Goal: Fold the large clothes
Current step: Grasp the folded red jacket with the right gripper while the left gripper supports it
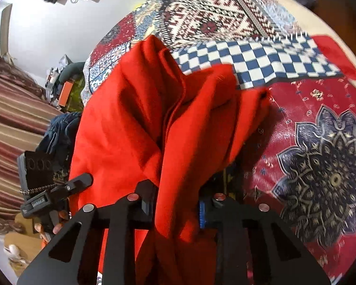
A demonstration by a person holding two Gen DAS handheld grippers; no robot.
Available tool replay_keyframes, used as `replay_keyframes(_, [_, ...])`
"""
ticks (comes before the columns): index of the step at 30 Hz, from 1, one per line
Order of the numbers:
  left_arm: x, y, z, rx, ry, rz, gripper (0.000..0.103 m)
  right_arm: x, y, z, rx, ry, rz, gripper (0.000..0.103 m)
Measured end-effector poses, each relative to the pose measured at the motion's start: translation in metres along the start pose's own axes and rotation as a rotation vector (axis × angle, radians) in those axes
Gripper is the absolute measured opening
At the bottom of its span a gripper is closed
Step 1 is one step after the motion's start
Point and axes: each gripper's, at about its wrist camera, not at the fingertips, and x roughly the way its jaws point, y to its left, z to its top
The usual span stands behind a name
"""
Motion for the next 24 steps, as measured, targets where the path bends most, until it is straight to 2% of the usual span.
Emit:
replay_keyframes(2, [-0.010,-0.011,-0.004,0.029,-0.012,0.021,0.035,-0.007,0.012,-0.002,-0.024,-0.012,-0.010,0.021])
replay_keyframes(5, [-0.031,-0.034,-0.007,0.081,-0.043,0.055,0.033,-0.019,0.036,-0.005,-0.075,-0.026,-0.031,0.021])
replay_keyframes(8, [-0.061,-0.045,-0.008,0.104,-0.083,0.048,0.032,-0.036,0.066,-0.006,-0.136,-0.056,-0.051,0.021])
replay_keyframes(11, [-0.094,-0.052,-0.005,0.128,-0.138,0.040,0.032,-0.048,0.093,0.001,-0.171,-0.100,-0.036,0.021])
replay_keyframes(18, [-0.211,-0.071,0.018,0.187,-0.333,0.081,0.032,-0.064,0.187,0.020,-0.307,-0.181,0.013,0.021])
replay_keyframes(24, [-0.307,-0.049,0.040,0.186,-0.461,0.145,0.032,-0.046,0.272,0.041,-0.400,-0.218,0.094,0.021])
